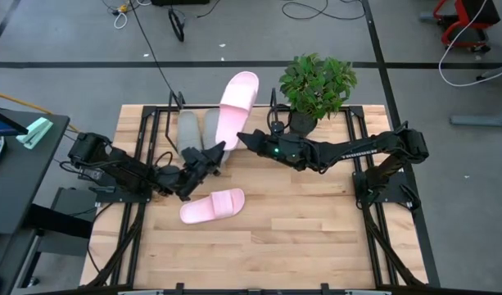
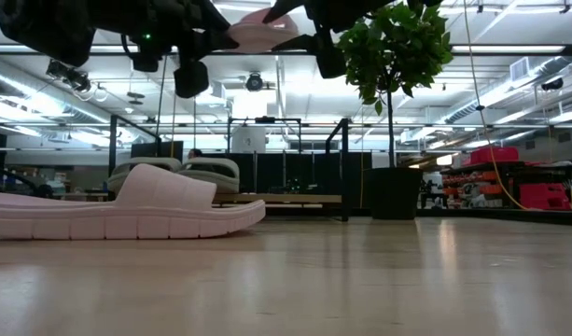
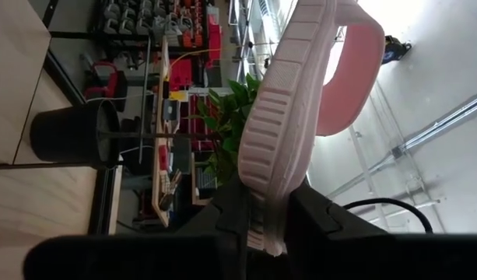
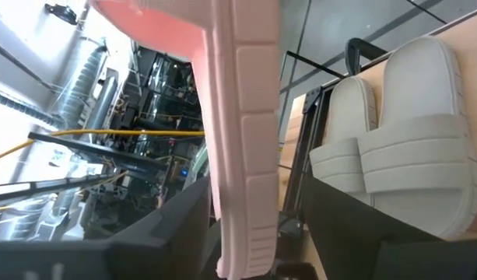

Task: Pick and place slides into the shelf
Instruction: Put the right pink slide on the shelf

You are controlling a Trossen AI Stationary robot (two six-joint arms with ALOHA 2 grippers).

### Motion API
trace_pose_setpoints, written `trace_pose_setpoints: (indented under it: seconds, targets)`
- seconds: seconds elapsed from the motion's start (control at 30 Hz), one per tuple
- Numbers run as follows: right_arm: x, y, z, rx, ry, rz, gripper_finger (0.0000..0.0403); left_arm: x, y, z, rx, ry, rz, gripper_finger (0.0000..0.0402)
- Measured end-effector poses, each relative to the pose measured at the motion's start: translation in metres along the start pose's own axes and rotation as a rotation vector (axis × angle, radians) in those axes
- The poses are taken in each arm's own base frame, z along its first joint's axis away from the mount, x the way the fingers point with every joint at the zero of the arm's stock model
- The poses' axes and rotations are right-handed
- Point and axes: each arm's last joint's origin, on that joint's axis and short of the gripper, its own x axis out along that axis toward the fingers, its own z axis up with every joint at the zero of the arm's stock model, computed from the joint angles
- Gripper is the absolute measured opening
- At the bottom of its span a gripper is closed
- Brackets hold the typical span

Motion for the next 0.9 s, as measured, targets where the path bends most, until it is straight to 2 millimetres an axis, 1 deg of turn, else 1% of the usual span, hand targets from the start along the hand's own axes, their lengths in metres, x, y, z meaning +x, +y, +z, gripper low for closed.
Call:
trace_pose_setpoints:
  seconds: [0.2,0.43,0.53,0.63,0.77,0.9]
  targets:
    - [0.001,0.000,0.002,0.011,-0.003,0.003,0.0221,0.003,0.003,0.000,-0.010,0.005,0.014,0.0056]
    - [0.004,-0.001,0.007,0.017,-0.018,0.007,0.0216,0.003,0.006,0.000,-0.020,0.007,0.028,0.0058]
    - [0.008,-0.004,0.004,0.029,-0.021,0.018,0.0211,0.006,0.006,0.002,-0.020,0.005,0.025,0.0056]
    - [0.016,-0.010,-0.003,0.059,-0.005,0.044,0.0205,0.010,0.005,0.002,-0.025,0.019,0.018,0.0060]
    - [0.023,-0.018,-0.011,0.088,0.008,0.037,0.0193,0.014,0.003,0.001,-0.028,0.030,0.010,0.0058]
    - [0.022,-0.017,-0.011,0.099,0.013,0.049,0.0177,0.015,0.003,0.002,-0.013,0.022,0.010,0.0056]
